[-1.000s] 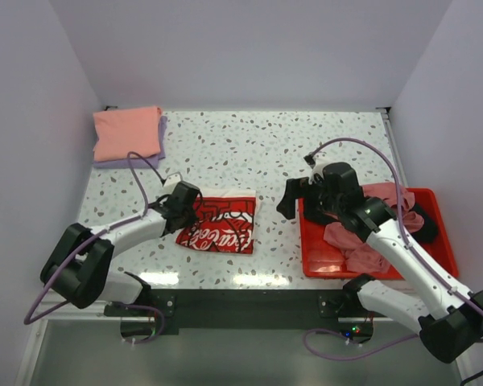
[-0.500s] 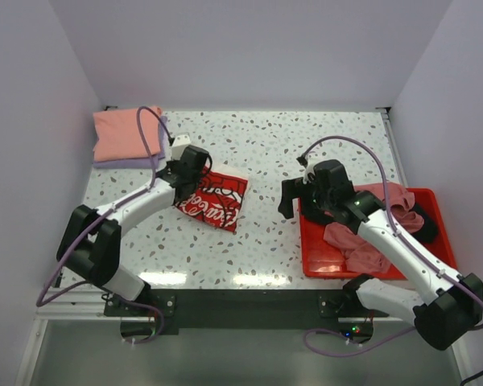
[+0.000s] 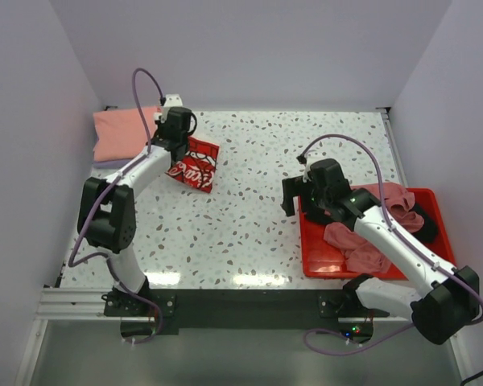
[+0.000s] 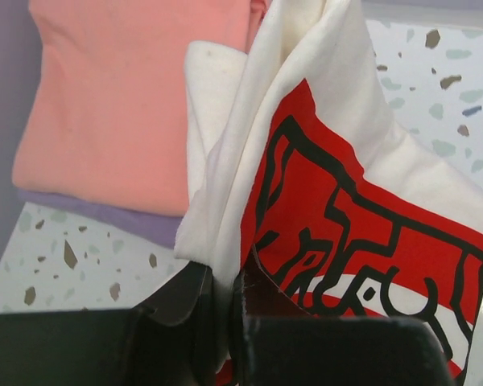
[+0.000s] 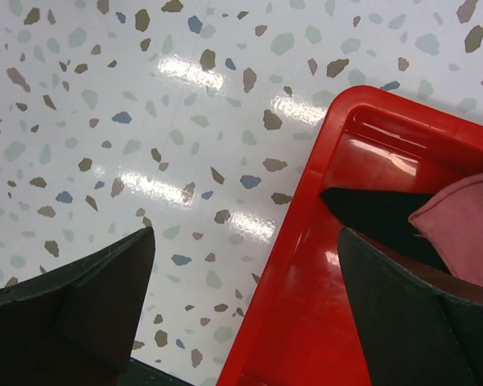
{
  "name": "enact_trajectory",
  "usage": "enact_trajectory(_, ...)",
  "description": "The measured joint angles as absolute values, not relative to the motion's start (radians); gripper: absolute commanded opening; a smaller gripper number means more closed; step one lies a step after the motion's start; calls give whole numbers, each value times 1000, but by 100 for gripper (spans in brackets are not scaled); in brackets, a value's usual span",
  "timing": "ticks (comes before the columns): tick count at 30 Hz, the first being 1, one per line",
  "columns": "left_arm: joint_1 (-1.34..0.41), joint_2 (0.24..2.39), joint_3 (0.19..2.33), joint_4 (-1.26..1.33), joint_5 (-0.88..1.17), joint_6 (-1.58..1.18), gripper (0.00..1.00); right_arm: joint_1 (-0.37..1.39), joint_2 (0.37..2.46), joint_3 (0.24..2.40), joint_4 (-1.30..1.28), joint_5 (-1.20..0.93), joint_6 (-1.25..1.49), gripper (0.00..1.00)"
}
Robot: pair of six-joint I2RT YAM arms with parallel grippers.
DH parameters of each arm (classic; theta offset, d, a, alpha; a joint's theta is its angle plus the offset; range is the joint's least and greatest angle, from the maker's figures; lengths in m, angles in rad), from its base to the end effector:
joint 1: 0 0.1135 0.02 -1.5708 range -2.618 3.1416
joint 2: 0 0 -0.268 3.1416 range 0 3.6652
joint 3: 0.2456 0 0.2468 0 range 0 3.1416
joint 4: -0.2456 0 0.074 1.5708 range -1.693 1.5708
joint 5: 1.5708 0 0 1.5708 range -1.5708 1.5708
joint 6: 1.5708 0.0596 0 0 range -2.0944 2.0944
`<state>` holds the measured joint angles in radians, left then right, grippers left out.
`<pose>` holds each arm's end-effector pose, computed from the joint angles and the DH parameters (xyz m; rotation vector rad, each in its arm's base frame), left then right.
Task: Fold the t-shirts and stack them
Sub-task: Neatly place the folded tshirt to the corner
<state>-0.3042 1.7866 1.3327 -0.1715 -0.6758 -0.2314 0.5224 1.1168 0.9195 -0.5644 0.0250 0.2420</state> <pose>0.4086 -0.0892 0.2537 -0.2918 2.0502 0.4149 0.2136 0.1213 0.2741 -0.3171 2.3376 0.3493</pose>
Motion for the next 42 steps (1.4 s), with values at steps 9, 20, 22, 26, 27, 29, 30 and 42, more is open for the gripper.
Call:
enact_trajectory(9,-209,1929,1552,-77,-640,27,0,521,1158,920,-565,91,240,99)
enact_trajectory(20,-77,2018,1785,-98,-516,151,0,520,1213,933,-572,119,234,99)
enact_trajectory(22,-59,2018,1797,-99,-468,152,0,518,1213,933,-572,121,234,99)
enact_trajectory(26,-39,2017,1799,-107,-397,150,0,516,1214,933,-573,122,234,99)
enact_trajectory(27,-37,2016,1799,-114,-387,150,0,516,1214,933,-572,122,233,99)
enact_trajectory(29,-35,2008,1799,-138,-352,144,0,516,1214,933,-572,122,234,99)
enact_trajectory(30,-35,2002,1799,-152,-333,139,0,516,1214,933,-572,122,234,99)
enact_trajectory(42,-35,1909,1831,-216,-221,63,0,516,1221,933,-572,123,233,99)
